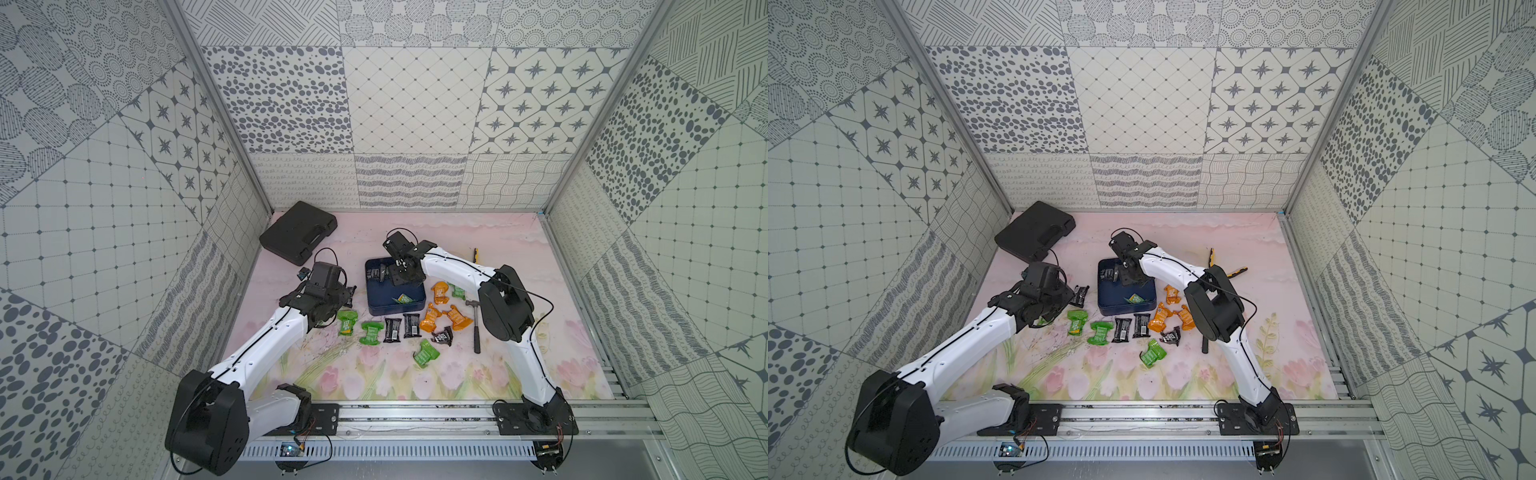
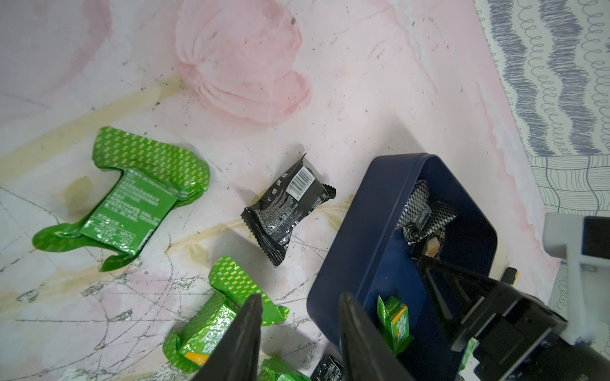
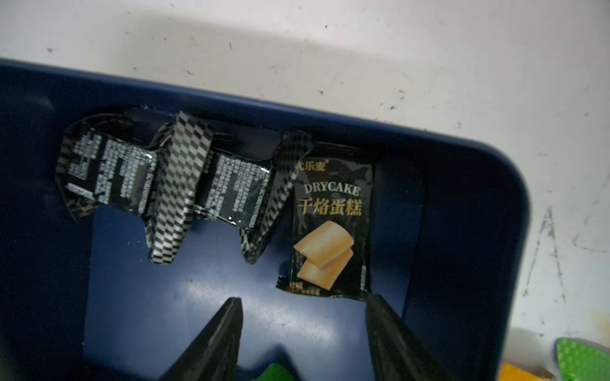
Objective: Take the cookies out of the storage box
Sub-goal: Pick up the cookie from the storage box.
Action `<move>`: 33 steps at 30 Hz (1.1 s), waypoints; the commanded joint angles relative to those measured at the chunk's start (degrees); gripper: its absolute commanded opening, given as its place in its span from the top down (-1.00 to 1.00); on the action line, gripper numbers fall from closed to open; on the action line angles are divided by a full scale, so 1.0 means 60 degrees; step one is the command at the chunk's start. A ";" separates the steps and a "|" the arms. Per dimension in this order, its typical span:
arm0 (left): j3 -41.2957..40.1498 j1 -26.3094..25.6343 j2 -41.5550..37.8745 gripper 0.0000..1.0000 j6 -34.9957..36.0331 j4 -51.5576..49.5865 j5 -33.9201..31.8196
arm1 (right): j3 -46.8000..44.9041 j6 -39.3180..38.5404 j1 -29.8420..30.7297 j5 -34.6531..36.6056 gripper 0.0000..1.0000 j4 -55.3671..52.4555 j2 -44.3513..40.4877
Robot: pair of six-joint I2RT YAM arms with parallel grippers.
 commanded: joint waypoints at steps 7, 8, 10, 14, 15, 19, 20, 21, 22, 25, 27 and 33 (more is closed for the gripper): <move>0.0284 0.0154 0.0288 0.14 -0.0067 -0.0180 0.0236 | 0.0473 -0.0098 -0.0191 0.0205 -0.29 -0.0086 0.0562; 0.0314 0.0165 0.0324 0.14 -0.0074 -0.0166 0.0250 | 0.0540 -0.0094 -0.0211 0.0212 -0.29 -0.0090 0.0611; 0.0381 0.0163 0.0403 0.15 -0.0075 -0.0184 0.0282 | 0.0650 -0.0113 -0.0249 0.0278 -0.29 -0.0086 0.0682; 0.0424 0.0175 0.0538 0.15 -0.0131 -0.0224 0.0327 | 0.0879 -0.0117 -0.0316 0.0339 -0.29 -0.0130 0.0887; 0.0421 0.0196 0.0560 0.15 -0.0146 -0.0242 0.0342 | 0.0928 -0.0128 -0.0335 0.0381 -0.28 -0.0152 0.0939; 0.0455 0.0190 0.0582 0.16 -0.0162 -0.0239 0.0341 | 0.1044 -0.0174 -0.0367 0.0451 -0.26 -0.0189 0.1096; 0.0468 0.0198 0.0589 0.16 -0.0162 -0.0248 0.0328 | 0.1073 -0.0189 -0.0393 0.0469 -0.25 -0.0184 0.1137; 0.0471 0.0198 0.0585 0.16 -0.0177 -0.0253 0.0314 | 0.1106 -0.0213 -0.0390 0.0490 -0.25 -0.0182 0.1168; 0.0486 0.0204 0.0597 0.16 -0.0177 -0.0253 0.0312 | 0.1129 -0.0225 -0.0402 0.0509 -0.24 -0.0192 0.1202; 0.0507 0.0205 0.0623 0.16 -0.0206 -0.0253 0.0320 | 0.1196 -0.0248 -0.0403 0.0571 -0.21 -0.0207 0.1294; 0.0518 0.0197 0.0648 0.17 -0.0217 -0.0253 0.0335 | 0.1228 -0.0274 -0.0424 0.0607 -0.19 -0.0194 0.1335; 0.0560 0.0197 0.0678 0.17 -0.0264 -0.0268 0.0383 | 0.1281 -0.0216 -0.0434 0.0470 -0.10 -0.0200 0.1499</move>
